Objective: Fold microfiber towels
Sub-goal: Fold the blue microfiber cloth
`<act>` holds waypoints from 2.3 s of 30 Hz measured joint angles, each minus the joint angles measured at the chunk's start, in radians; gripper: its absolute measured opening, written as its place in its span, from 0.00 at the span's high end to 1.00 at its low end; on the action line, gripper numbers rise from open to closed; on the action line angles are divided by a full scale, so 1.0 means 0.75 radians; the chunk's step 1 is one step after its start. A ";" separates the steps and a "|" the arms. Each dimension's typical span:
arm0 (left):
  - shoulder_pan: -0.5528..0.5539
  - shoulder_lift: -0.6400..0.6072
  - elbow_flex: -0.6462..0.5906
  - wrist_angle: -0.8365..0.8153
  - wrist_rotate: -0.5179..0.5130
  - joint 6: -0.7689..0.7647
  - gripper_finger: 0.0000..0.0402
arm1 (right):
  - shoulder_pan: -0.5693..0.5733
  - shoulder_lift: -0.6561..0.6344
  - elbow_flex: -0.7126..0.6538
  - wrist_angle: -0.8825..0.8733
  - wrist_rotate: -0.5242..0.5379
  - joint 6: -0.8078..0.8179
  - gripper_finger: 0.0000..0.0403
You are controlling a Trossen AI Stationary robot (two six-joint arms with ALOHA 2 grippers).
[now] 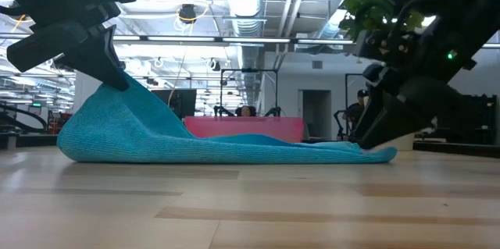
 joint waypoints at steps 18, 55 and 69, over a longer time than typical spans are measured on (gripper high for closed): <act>0.000 0.000 0.000 0.008 0.002 -0.009 1.00 | -0.064 -0.007 -0.069 0.105 -0.006 -0.177 0.56; 0.000 0.000 0.000 0.030 0.004 0.001 1.00 | -0.143 -0.007 -0.126 0.154 -0.071 -0.175 0.83; 0.000 0.000 0.000 0.030 0.015 0.004 1.00 | -0.132 -0.013 -0.098 0.152 -0.068 -0.141 0.97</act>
